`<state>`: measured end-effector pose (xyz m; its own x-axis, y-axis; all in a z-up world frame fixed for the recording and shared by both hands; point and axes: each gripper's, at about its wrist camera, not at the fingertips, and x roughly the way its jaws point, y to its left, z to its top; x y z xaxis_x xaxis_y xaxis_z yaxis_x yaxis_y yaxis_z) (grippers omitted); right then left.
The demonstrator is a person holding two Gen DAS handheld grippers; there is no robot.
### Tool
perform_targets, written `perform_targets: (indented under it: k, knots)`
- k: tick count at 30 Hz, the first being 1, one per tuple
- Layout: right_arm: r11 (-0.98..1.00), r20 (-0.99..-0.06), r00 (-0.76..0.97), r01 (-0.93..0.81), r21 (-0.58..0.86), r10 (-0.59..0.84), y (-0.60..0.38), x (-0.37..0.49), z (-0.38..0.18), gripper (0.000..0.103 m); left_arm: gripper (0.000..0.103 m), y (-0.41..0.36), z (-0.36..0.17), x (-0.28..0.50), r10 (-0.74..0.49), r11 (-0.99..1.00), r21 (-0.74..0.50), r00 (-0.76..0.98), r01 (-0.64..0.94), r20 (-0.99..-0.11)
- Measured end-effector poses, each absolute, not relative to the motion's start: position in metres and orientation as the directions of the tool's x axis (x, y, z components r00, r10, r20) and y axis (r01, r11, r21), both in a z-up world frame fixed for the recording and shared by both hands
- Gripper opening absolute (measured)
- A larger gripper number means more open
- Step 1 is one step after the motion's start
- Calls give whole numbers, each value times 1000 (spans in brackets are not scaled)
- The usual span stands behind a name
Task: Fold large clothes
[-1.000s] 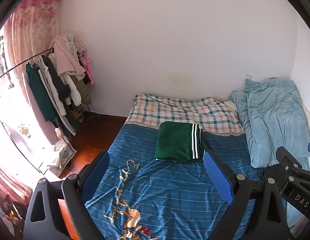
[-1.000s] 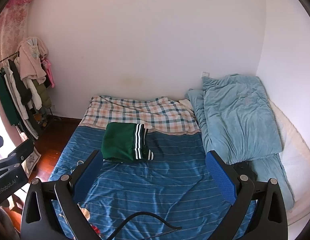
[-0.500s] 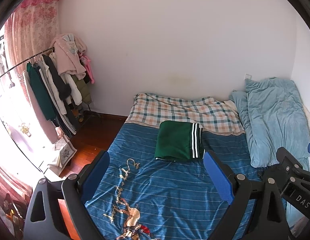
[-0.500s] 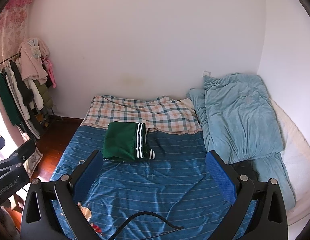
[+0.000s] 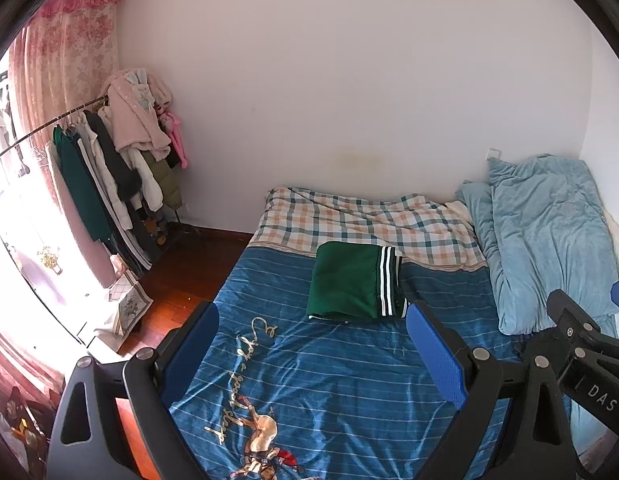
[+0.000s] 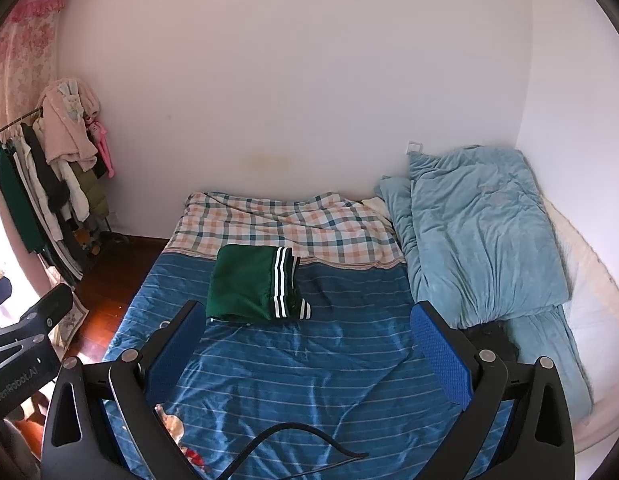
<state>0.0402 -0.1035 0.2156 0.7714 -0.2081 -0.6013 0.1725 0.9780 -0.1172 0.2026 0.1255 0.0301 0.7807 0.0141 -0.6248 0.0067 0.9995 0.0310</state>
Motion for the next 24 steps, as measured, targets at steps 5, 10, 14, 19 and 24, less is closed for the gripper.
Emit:
perform_targets:
  k: [5, 10, 14, 19, 24]
  knots:
    - [978, -599, 773, 175, -116, -210, -102, 39, 214, 103, 96, 126, 30, 202, 16, 999, 35, 783, 7, -622]
    - [976, -594, 775, 181, -118, -216, -102, 38, 213, 103, 96, 120, 32, 201, 15, 1000, 31, 785, 6, -619]
    - [976, -591, 777, 183, -116, -216, -100, 38, 214, 103, 96, 120, 34, 200, 16, 1000, 29, 786, 2, -617]
    - [975, -586, 780, 190, -115, -221, -99, 37, 214, 103, 96, 119, 34, 199, 20, 1000, 31, 791, -2, -611]
    - [974, -590, 776, 196, -109, -222, -100, 39, 212, 103, 96, 117, 35, 200, 20, 1000, 30, 790, -3, -613]
